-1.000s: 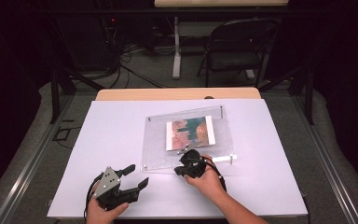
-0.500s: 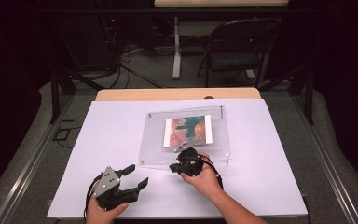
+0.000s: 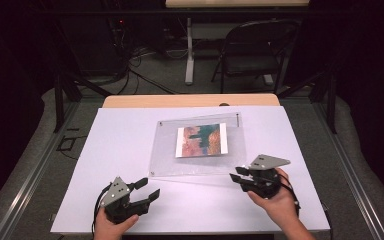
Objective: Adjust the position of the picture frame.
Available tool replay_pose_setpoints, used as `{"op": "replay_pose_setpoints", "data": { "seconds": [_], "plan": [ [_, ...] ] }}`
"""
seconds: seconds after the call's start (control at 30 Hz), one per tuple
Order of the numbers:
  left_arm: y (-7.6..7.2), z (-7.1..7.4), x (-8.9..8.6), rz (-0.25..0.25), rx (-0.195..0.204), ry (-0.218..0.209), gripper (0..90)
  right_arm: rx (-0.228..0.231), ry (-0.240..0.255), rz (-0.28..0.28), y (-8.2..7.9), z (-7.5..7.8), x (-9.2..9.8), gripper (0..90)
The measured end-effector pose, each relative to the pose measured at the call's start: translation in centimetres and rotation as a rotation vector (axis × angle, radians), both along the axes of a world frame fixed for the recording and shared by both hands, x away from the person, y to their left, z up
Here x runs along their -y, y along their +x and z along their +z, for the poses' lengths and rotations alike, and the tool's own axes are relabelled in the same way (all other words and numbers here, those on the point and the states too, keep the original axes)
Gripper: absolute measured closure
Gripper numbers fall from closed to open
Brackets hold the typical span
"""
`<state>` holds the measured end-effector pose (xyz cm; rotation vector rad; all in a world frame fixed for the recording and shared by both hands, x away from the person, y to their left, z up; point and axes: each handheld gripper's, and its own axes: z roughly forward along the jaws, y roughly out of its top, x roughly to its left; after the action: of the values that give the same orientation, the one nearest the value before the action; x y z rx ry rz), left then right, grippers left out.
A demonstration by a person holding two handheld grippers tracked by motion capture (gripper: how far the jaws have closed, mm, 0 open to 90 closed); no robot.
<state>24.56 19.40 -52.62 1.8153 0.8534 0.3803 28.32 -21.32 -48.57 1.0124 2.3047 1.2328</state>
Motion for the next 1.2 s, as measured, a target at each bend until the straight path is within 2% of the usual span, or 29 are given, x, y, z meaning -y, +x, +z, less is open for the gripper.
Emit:
{"op": "replay_pose_setpoints", "data": {
  "seconds": [0.03, 0.07, 0.1, 0.13, 0.2, 0.3, 0.37, 0.47, 0.5, 0.67, 0.7, 0.83, 0.93, 1.03, 1.2],
  "plan": [
    [0.0, 0.0, 0.0, 0.0, 0.0, 0.0, 43.2, 0.001, -0.002, -0.023, -0.2, -0.2, 1.0, 64.5],
    [0.1, 0.0, 0.1, 0.003, -0.009, 0.004, 43.2, 0.001, -0.002, -0.023, -0.2, -0.2, 1.0, 64.5],
    [0.1, 0.1, 0.2, 0.003, -0.018, -0.004, 46.9, 0.004, -0.01, -0.052, -0.3, -0.8, 2.3, 63.2],
    [0.2, 0.0, 0.3, -0.003, -0.015, -0.006, 46.9, 0.004, -0.01, -0.052, -0.3, -0.8, 2.3, 63.2],
    [0.3, 0.0, 0.7, -0.002, -0.02, 0.005, 50.7, -0.009, -0.021, -0.09, -0.1, -1.9, 3.8, 61.4],
    [0.4, 0.0, 0.9, -0.003, -0.019, 0.004, 52.1, -0.018, -0.02, -0.1, 0.2, -2.5, 4.3, 60.7],
    [0.4, 0.0, 1.0, 0.004, -0.026, 0.009, 54.1, -0.04, -0.028, -0.089, 1.0, -3.6, 4.6, 60.5],
    [0.5, 0.0, 1.0, 0.01, -0.028, 0.011, 55.0, -0.047, -0.042, -0.08, 1.6, -4.3, 4.3, 60.7],
    [0.5, -0.1, 1.0, 0.011, -0.031, 0.007, 56.5, -0.045, -0.059, -0.067, 2.3, -4.9, 4.0, 60.9],
    [0.7, -0.1, 0.8, 0.011, -0.048, 0.002, 62.1, -0.058, -0.052, -0.063, 3.5, -5.7, 3.6, 63.7],
    [0.7, -0.1, 0.8, 0.012, -0.052, -0.001, 63.4, -0.061, -0.054, -0.044, 4.0, -6.0, 3.3, 66.2],
    [0.7, -0.1, 1.0, 0.003, -0.073, 0.001, 66.9, -0.058, -0.061, -0.027, 4.5, -6.3, 2.9, 74.7],
    [0.7, -0.1, 1.0, -0.004, -0.073, 0.004, 67.6, -0.06, -0.061, -0.038, 4.8, -6.3, 2.9, 80.8],
    [0.7, -0.1, 1.0, -0.005, -0.073, 0.009, 67.6, -0.075, -0.047, -0.036, 5.0, -6.3, 3.0, 80.8],
    [0.8, -0.2, 0.9, 0.003, -0.076, 0.006, 67.2, -0.045, -0.092, -0.034, 4.7, -6.0, 2.6, 83.2]
  ]
}}
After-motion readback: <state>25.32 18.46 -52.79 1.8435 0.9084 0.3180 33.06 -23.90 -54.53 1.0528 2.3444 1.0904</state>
